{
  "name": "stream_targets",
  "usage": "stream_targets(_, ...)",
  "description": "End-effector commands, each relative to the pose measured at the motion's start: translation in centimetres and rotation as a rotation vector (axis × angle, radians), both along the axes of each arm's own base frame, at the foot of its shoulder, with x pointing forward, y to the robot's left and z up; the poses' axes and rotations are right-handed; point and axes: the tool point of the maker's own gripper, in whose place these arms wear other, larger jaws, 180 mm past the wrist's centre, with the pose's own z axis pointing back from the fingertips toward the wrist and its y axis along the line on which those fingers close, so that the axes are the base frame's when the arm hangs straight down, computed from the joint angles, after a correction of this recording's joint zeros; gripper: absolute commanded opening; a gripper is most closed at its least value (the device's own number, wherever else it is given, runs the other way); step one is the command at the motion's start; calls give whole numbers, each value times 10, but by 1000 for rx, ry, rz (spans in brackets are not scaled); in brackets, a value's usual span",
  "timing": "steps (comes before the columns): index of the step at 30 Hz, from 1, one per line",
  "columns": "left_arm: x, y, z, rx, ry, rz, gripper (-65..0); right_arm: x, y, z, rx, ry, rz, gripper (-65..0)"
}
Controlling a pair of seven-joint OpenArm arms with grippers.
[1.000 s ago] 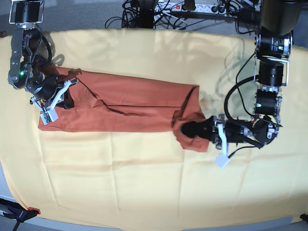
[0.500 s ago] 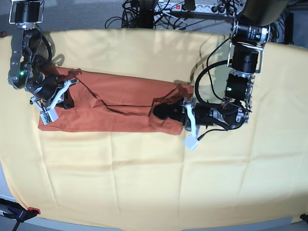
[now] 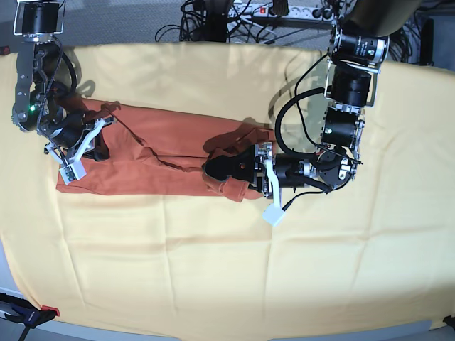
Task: Fold the T-shirt properly
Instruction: 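Lift the strip end with the left gripper and fold it toward the right gripper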
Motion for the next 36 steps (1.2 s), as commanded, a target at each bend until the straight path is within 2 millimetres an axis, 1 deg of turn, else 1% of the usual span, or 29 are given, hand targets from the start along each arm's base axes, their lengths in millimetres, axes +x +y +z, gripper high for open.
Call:
stream_targets(1,12,-3,24,-69,-46,18,-247,-3,-7,-2,-45,20,10,-650)
stream_targets(3,9,-3,30,-111,-34,12,-247,-2,-7,-2,-41,19,9,-650)
stream_targets(5,2,-4,24,-79,-26,-29,-247,-2,-6,-2,-37,19,9,-650)
stream_targets(9,-2,-4,22,-62,-23,-52,-247,-2,-6,-2,-38,19,9,-650)
stream_targets(15,2,-3,26,-73,-32,-36,-247,-2,-6,-2,-38,19,9,-650)
stream_targets(17,11,2,34,-84,-52,-11,-247,-2,-6,-2,-38,19,9,-650)
stream_targets(20,36,22,57,-122,-106,75,-247,-2,-6,-2,-37,19,9,-650)
stream_targets(22,55,43,77,-159,-150,155,-247,-2,-6,-2,-38,20,9,-650)
stream_targets(24,69,65,93,-187,-185,226,-247,-2,-6,-2,-38,20,9,-650)
stream_targets(26,74,83,99,-186,-204,260,-247,-2,-6,-2,-37,19,9,-650)
stream_targets(29,77,99,101,-180,-228,296,-256,-2,-5,-1,-34,15,9,-650)
stream_targets(30,77,103,100,-168,-225,297,-285,-2,-5,-1,-33,15,9,-650)
stream_targets(31,76,106,98,-157,-225,297,-344,-2,-5,-1,-33,15,9,-650)
stream_targets(32,75,108,95,-144,-221,296,-432,-2,-5,-1,-33,15,9,-650)
stream_targets(34,72,112,90,-123,-213,293,-643,-2,-5,-1,-33,16,9,-650)
stream_targets(35,71,113,88,-116,-209,292,-650,-2,-5,-1,-33,16,9,-650)
stream_targets(36,69,113,81,-92,-198,287,-650,-2,-5,-1,-33,15,9,-650)
